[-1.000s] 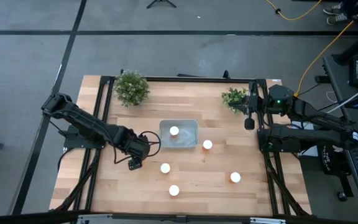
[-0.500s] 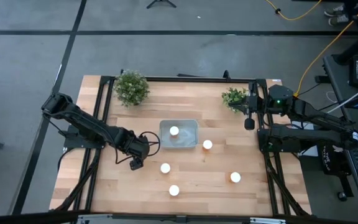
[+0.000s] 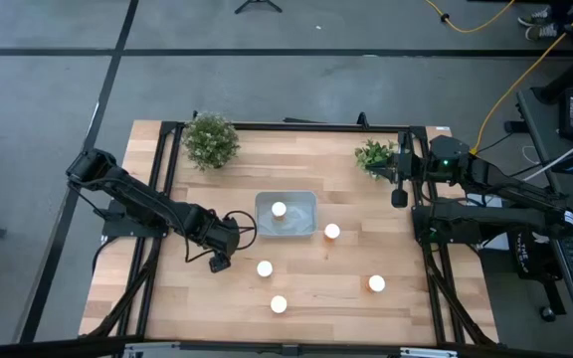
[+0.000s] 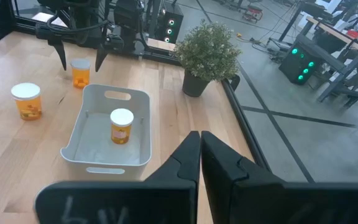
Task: Pick and place pill bottles into a basket
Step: Put the orange pill bottle into the gray bin
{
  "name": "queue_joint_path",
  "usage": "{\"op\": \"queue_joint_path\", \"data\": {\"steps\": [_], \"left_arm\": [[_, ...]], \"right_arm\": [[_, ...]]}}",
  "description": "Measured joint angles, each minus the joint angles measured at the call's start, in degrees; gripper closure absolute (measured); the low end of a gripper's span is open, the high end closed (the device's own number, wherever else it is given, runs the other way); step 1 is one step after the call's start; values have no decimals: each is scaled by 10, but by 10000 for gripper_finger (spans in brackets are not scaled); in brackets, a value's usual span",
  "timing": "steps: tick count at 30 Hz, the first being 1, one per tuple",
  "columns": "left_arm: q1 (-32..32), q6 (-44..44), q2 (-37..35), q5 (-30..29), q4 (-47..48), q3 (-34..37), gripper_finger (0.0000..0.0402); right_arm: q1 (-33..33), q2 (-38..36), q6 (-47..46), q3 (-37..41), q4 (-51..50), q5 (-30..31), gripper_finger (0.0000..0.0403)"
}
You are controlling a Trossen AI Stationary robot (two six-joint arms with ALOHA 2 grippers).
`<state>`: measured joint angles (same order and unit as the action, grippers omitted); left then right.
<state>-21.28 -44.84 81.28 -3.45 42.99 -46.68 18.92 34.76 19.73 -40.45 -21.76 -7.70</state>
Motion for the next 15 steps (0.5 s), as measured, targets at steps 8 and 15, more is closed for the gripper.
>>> {"op": "queue_joint_path", "data": {"steps": [8, 15], "left_arm": [[0, 0, 0, 3, 0, 0, 91], [0, 0, 0, 3, -27, 0, 118]], "right_arm": [[0, 0, 0, 0, 0, 0, 384], [0, 0, 0, 0, 0, 0, 384]]}}
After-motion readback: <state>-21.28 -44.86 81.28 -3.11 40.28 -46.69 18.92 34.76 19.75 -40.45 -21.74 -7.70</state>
